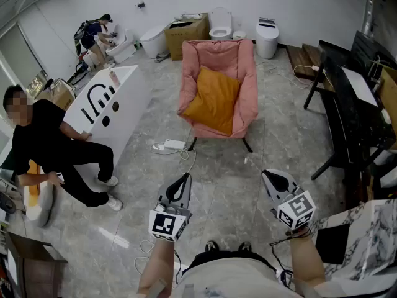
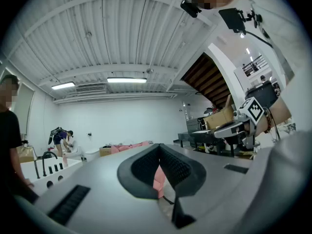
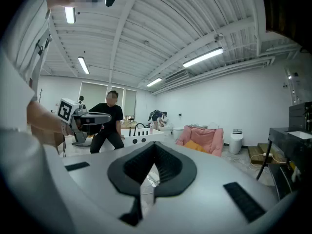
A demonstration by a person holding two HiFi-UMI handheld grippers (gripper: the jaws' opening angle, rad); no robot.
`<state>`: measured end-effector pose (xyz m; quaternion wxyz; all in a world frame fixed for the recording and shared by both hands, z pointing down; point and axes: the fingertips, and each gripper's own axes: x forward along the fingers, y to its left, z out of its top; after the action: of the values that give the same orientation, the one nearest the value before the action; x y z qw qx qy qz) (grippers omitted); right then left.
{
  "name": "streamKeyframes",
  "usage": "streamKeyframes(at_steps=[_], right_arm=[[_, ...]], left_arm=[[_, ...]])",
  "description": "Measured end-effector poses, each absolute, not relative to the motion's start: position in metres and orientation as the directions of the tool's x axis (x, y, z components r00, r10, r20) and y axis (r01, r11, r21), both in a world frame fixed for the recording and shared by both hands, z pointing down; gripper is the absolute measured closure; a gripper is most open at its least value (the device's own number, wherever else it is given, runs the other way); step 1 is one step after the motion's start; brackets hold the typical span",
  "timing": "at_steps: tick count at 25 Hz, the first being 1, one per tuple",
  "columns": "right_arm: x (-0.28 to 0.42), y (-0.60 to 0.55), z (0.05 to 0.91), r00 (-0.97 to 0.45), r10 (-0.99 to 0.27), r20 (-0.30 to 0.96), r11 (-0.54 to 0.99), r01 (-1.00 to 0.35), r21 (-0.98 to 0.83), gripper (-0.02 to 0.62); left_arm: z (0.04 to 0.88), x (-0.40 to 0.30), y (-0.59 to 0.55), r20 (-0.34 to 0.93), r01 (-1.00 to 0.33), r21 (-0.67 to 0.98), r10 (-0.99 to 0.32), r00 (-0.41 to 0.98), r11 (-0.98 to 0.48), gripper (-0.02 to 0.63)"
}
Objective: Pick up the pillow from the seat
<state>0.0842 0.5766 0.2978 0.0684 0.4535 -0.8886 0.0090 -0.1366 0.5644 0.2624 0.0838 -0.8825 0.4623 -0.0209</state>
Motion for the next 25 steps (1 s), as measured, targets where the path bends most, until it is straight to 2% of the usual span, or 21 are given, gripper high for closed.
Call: streamKeyframes(at_steps=[3, 6, 25], right_arm=[[0.082, 0.575, 0.298, -0.581, -0.803, 0.132, 0.591, -0.805, 0.048, 0.581], [0.078, 0.573, 0.299, -0.58, -0.803, 0.134, 0.589, -0.807, 0.039, 0.581], [0.051, 0.564, 0.301, -0.541, -0.831, 0.129, 0.546, -0.838, 0.0, 0.578]], left_arm=[[0.264, -0.139, 0.562, -0.006, -0.811, -0.178, -0.823, 0.568, -0.558, 0.6], [0.263, -0.142, 0.561, -0.057, -0.806, -0.172, -0.811, 0.583, -0.567, 0.6], [0.271, -0.174, 0.546, -0.039, -0.782, -0.13, -0.785, 0.618, -0.609, 0.598]])
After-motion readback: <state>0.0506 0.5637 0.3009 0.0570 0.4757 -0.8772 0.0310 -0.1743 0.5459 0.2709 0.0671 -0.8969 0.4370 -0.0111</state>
